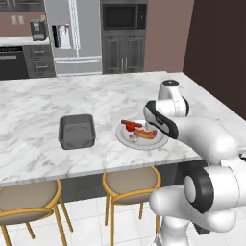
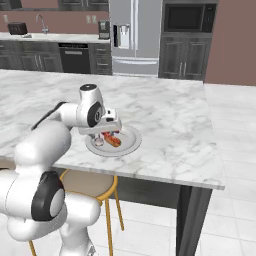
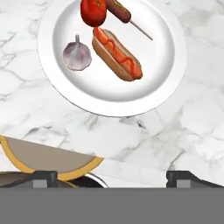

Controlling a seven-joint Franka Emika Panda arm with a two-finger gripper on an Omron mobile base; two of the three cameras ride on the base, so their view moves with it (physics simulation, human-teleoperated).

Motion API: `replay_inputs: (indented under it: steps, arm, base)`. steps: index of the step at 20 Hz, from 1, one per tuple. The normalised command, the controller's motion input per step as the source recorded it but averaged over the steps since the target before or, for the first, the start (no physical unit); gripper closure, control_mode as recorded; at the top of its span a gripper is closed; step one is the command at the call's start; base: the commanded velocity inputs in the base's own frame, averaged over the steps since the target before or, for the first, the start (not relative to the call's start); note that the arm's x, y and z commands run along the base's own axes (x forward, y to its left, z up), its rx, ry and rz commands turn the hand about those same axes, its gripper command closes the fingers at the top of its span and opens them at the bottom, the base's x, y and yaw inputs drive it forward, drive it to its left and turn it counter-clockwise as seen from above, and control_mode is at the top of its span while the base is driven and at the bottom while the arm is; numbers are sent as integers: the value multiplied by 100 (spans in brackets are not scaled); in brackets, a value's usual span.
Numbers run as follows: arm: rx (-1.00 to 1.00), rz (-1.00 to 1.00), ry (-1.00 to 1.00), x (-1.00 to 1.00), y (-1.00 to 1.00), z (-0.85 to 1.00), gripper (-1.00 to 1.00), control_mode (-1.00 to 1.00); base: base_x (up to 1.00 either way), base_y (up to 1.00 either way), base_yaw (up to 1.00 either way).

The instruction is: Place one cooked food and one vegetable from the large plate to each tupperware container.

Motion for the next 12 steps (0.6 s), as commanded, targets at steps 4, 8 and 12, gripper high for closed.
replay_inputs:
  steps: [4, 8, 12]
  arm:
    - [6, 13, 9, 43, -1, -19, -100, -100]
    - [8, 7, 1, 69, -1, -44, -100, -100]
    - [0, 0, 2, 46, -1, -45, -100, -100]
  base:
    - [0, 0, 0]
    - [0, 0, 0]
    - [0, 0, 0]
